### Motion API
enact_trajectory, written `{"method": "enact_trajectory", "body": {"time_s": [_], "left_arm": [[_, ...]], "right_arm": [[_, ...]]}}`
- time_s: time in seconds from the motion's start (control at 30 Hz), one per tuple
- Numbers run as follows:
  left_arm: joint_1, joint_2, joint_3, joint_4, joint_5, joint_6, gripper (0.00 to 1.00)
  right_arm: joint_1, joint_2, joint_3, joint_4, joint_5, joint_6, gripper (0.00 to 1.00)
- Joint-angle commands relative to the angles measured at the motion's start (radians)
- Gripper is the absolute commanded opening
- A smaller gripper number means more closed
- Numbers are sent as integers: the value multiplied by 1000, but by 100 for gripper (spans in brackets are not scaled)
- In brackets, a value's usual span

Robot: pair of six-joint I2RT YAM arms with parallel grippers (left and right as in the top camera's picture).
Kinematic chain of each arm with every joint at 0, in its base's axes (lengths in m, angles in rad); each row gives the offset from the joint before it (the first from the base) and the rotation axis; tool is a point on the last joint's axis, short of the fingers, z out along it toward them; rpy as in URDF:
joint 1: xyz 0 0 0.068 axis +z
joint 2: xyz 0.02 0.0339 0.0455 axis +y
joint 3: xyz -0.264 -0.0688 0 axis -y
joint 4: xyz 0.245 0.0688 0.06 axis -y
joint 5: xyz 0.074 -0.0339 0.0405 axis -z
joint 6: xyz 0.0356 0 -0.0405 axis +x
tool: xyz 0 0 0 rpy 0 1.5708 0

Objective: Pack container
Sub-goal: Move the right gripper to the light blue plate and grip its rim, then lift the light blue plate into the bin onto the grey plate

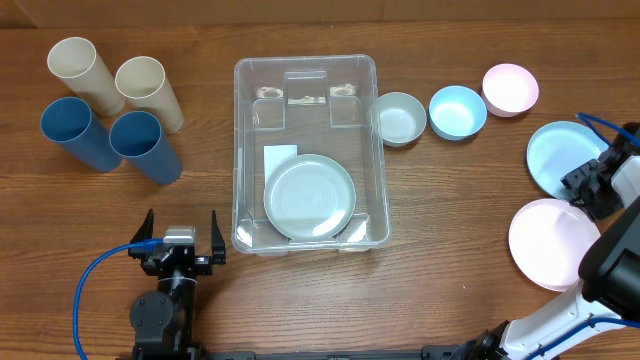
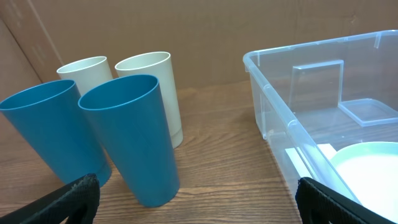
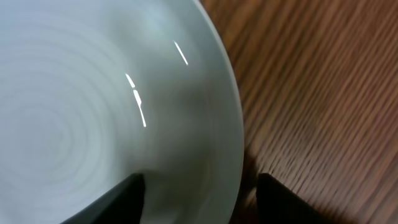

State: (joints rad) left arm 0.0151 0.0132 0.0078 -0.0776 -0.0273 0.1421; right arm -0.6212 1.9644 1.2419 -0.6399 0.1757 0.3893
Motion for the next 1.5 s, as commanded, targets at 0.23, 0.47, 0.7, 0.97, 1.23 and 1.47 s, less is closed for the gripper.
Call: {"method": "enact_trajectory", "body": {"time_s": [0.23, 0.47, 0.7, 0.97, 1.23, 1.47], "left_arm": [[4, -8, -3, 3, 2, 23, 100], [4, -8, -3, 3, 2, 23, 100], [4, -8, -3, 3, 2, 23, 100], [4, -8, -3, 3, 2, 23, 100], [4, -8, -3, 3, 2, 23, 100], [4, -8, -3, 3, 2, 22, 100]], "right_arm": [[-3, 9, -5, 35, 15, 7, 4], [-3, -19, 158, -126, -33, 37, 4], [-3, -82, 554, -461, -119, 64, 4], [10, -172, 751, -633, -386, -26, 4], [416, -274, 750, -752, -477, -175, 4], [909, -262, 675, -757, -317, -172, 4]]}}
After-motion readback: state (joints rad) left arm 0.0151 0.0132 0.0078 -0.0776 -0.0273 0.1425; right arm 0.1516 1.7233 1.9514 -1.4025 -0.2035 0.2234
